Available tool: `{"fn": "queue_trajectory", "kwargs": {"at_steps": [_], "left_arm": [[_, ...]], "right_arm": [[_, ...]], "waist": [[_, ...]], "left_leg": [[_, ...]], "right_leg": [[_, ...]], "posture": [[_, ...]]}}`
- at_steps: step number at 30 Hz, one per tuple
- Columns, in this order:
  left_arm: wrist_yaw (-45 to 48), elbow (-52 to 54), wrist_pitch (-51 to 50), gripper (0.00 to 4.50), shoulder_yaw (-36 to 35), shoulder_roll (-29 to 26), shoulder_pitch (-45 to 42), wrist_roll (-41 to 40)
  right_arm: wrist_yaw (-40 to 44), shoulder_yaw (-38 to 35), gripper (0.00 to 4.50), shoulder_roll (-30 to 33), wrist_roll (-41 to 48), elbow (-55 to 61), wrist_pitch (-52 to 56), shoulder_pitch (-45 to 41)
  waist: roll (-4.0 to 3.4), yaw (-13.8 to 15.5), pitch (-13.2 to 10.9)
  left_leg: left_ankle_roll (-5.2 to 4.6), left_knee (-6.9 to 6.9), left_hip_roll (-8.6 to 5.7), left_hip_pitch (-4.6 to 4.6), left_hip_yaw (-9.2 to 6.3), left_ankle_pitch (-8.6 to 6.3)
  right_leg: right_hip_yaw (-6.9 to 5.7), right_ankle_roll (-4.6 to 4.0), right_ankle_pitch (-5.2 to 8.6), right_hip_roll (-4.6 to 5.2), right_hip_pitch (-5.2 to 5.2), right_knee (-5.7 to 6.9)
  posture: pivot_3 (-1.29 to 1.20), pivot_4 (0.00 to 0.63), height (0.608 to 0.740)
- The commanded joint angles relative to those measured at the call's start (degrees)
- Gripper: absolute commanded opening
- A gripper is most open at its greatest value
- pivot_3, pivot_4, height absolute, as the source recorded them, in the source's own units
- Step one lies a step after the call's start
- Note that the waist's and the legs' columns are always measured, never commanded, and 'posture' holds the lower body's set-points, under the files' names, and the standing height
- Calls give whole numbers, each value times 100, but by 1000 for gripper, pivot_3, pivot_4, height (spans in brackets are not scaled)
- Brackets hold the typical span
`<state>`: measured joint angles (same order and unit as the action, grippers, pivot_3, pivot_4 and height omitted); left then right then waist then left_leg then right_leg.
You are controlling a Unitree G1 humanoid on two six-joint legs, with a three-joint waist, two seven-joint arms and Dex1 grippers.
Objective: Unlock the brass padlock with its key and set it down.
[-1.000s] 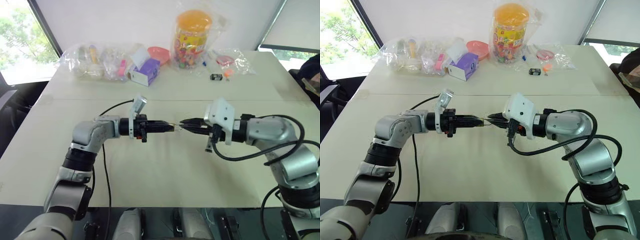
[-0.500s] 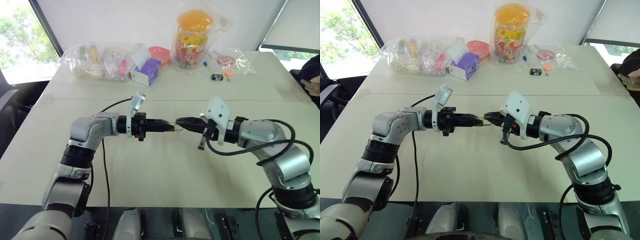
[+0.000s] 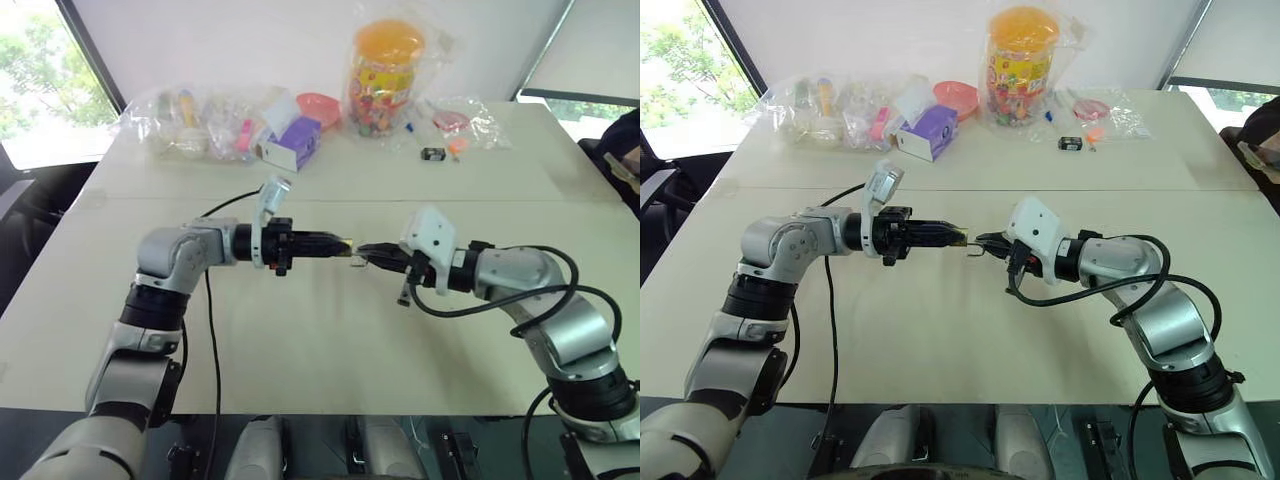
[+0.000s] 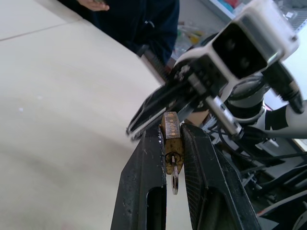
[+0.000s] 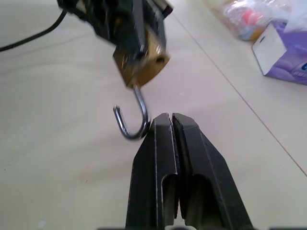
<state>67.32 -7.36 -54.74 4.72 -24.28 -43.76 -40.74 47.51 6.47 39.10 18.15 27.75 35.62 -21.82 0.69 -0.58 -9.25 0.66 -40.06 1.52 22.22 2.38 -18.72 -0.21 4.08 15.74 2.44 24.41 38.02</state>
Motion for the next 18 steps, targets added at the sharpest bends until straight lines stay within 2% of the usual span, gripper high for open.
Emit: {"fn": "queue_trajectory", "kwargs": {"at_steps": [1,9,13,18], "left_arm": [[44,79,54,242,-146,3,-192,-109],[-255,72,467,242,188,239,167,343],[-608,-302,909,242,511,675,395,830],[-1229,-1133,1571,242,759,1214,312,1557]], "right_arm": [[23,-41,65,93,-59,65,-175,42],[-11,-543,65,841,-318,403,-324,940],[-164,-1225,65,1048,-145,1078,45,1676],[-390,-1575,65,1026,82,1859,644,2087]], "waist": [[0,0,0],[0,20,0],[0,76,0],[2,109,-1]], "left_leg": [[0,0,0,0,0,0],[-2,0,-4,5,-1,-1],[-2,0,-4,7,-3,-1],[-2,-1,-3,4,-4,-1]], "right_leg": [[0,0,0,0,0,0],[0,0,0,3,0,-5],[0,0,0,2,0,-7],[1,0,0,-4,0,-5]], "posture": [[0,150,740],[0,150,740],[0,150,740],[0,150,740]]}}
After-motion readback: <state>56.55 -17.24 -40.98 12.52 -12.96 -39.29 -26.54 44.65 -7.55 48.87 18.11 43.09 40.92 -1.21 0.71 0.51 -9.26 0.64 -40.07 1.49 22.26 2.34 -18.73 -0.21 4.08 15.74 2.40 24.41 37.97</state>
